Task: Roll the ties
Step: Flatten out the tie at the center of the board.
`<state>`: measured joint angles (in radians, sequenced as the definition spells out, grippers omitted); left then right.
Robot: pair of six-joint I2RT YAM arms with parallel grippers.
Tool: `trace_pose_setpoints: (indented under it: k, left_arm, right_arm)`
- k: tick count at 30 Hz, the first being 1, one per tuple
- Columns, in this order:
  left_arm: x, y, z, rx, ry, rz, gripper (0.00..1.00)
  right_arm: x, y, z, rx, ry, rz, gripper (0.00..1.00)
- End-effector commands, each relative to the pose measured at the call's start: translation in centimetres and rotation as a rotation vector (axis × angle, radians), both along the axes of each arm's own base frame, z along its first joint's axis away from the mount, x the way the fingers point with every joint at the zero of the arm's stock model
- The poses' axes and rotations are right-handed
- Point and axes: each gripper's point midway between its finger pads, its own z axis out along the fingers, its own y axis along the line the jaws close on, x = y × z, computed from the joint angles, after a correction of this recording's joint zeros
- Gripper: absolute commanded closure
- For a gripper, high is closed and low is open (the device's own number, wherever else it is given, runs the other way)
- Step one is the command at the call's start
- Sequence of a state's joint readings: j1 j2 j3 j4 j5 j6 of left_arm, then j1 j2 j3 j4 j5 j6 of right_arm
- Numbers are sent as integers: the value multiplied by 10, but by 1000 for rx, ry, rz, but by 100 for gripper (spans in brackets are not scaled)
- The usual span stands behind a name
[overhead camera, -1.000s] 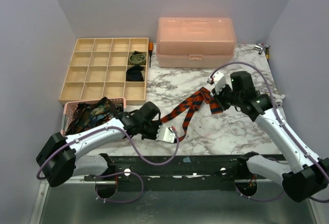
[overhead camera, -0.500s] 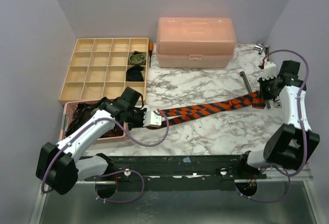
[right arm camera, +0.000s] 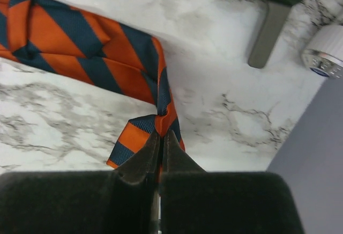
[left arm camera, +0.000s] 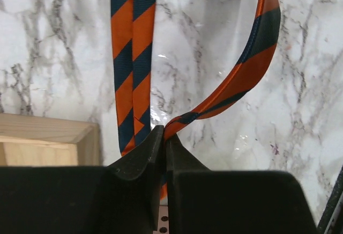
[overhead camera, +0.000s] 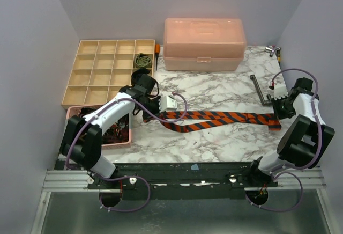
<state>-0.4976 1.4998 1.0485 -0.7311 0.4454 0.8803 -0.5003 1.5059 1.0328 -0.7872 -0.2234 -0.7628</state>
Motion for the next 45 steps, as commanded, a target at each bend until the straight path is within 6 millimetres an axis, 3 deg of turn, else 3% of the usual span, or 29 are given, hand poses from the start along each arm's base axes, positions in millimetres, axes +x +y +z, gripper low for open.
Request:
trace_pose_setpoints:
  k: [1, 4, 6, 8, 12, 15, 18, 21, 29, 33, 36, 37, 39, 42, 45]
  left_arm:
    - [24, -7, 15, -57, -2, 59, 93]
    - [30, -4, 12, -44, -4, 72, 87]
    - [36, 2, 4, -9, -5, 93, 81]
    - [44, 8, -3, 26, -6, 122, 74]
    - [35, 6, 4, -29, 24, 59, 50]
    - [26, -6, 14, -89, -26, -4, 35]
    - [17, -19, 15, -90, -74, -73, 31]
    - [6, -31, 1, -36, -89, -134, 30]
    - [-3, -57, -39, 67, -79, -188, 30]
    - [-2, -61, -57, 123, -82, -189, 36]
    - [-9, -60, -60, 158, -62, -213, 68]
    - [-11, -61, -58, 151, -56, -221, 82]
    - [-15, -66, -48, 121, -42, -229, 100]
    - [-11, -71, -23, 63, -35, -224, 100]
    - [8, -76, 0, 21, -33, -188, 100]
  right_arm:
    - [4, -31, 1, -111, 7, 37, 88]
    - [7, -24, 9, -74, -3, 51, 44]
    - [10, -6, 20, 19, -33, 70, 30]
    - [13, 16, 35, 106, -62, 105, 24]
    - [15, 52, 53, 187, -112, 208, 22]
    - [18, 72, 48, 215, -112, 259, 22]
    - [24, 89, 35, 243, -81, 276, 24]
    - [28, 105, 21, 272, -49, 284, 28]
    - [41, 109, -20, 246, -12, 275, 34]
    - [41, 104, -35, 227, 21, 272, 35]
    - [38, 100, -45, 212, 50, 273, 38]
    - [37, 100, -48, 209, 57, 276, 40]
    - [36, 99, -48, 205, 64, 281, 43]
    - [38, 98, -40, 196, 52, 292, 45]
    - [43, 96, -29, 187, 33, 302, 48]
